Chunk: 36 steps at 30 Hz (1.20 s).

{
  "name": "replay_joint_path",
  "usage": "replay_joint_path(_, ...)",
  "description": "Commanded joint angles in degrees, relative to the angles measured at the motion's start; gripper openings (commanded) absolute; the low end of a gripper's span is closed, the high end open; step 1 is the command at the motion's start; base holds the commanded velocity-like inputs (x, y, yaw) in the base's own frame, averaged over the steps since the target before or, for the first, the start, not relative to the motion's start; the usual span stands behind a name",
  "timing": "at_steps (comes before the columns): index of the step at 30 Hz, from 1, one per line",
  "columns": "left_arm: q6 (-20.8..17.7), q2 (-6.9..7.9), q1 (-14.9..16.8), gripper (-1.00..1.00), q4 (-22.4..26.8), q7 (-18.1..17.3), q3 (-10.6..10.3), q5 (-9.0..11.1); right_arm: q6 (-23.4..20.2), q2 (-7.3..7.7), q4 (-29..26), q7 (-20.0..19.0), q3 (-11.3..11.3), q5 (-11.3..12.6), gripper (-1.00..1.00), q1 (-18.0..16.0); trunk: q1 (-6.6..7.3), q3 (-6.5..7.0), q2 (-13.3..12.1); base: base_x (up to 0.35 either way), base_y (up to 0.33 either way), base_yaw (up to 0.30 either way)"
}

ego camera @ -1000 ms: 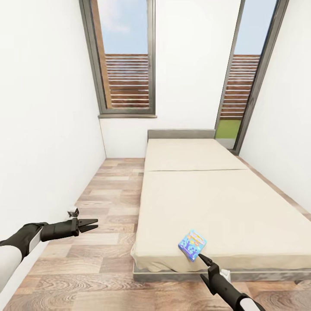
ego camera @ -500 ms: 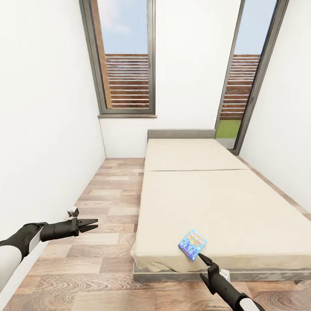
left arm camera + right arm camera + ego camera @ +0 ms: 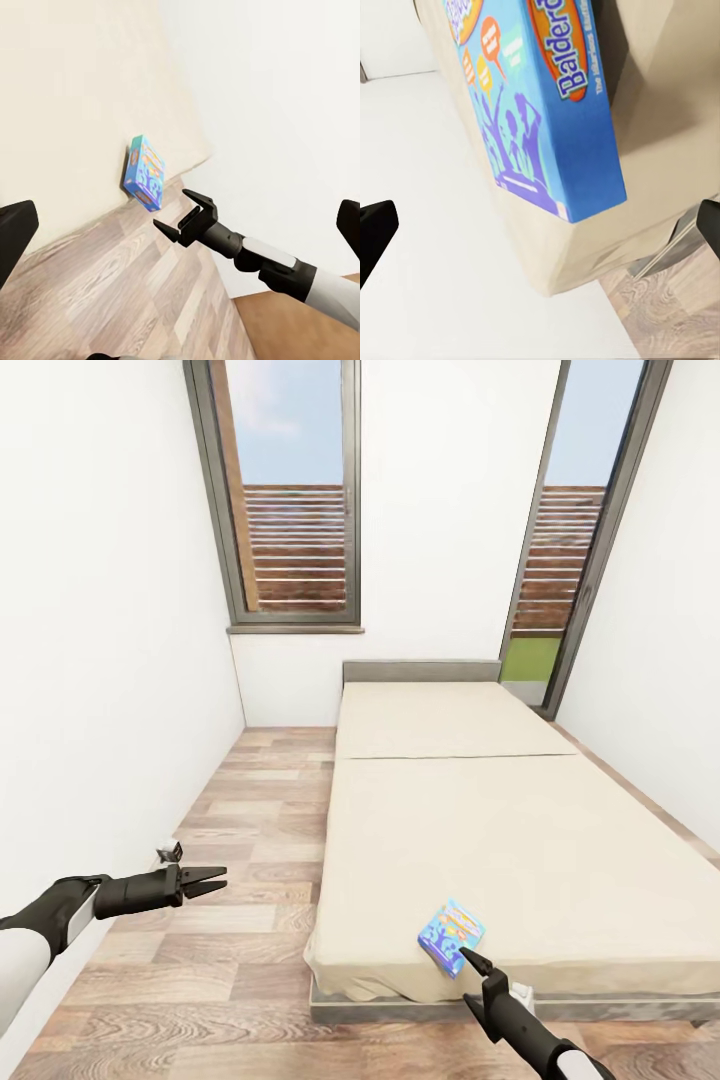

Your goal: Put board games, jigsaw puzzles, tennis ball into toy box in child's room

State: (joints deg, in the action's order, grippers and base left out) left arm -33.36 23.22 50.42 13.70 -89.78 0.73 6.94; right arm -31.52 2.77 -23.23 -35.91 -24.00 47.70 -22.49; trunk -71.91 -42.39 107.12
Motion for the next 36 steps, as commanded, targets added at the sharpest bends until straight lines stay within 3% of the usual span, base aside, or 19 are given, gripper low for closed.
replay_joint_path(1,-0.6,0.0,0.03,1.0,0.01,-0.22,0.06,-0.08,-0.55,-0.01,0.02,-0.04,-0.26,0.2,1.0,-0.05,0.01,-0.05,0.02,0.01,0.004,0.0)
replay_joint_path(14,-0.61,0.06,0.03,1.0,0.01,-0.22,0.06,-0.08,-1.15,0.12,0.08,-0.04,-0.27,0.2,1.0,-0.04,0.01,-0.05,0.02,0.002,0.001,0.0)
replay_joint_path(30,-0.63,0.01,0.03,1.0,0.01,-0.22,0.06,-0.08,-1.17,0.13,0.1,-0.12,-0.26,0.2,1.0,-0.03,-3.51,-2.93,6.44,0.0,0.0,0.0)
replay_joint_path(36,-0.65,0.03,0.03,1.0,0.01,-0.22,0.06,-0.08,-1.18,0.13,0.06,-0.16,-0.26,0.2,1.0,-0.08,-3.51,-2.93,6.44,0.0,0.0,0.0)
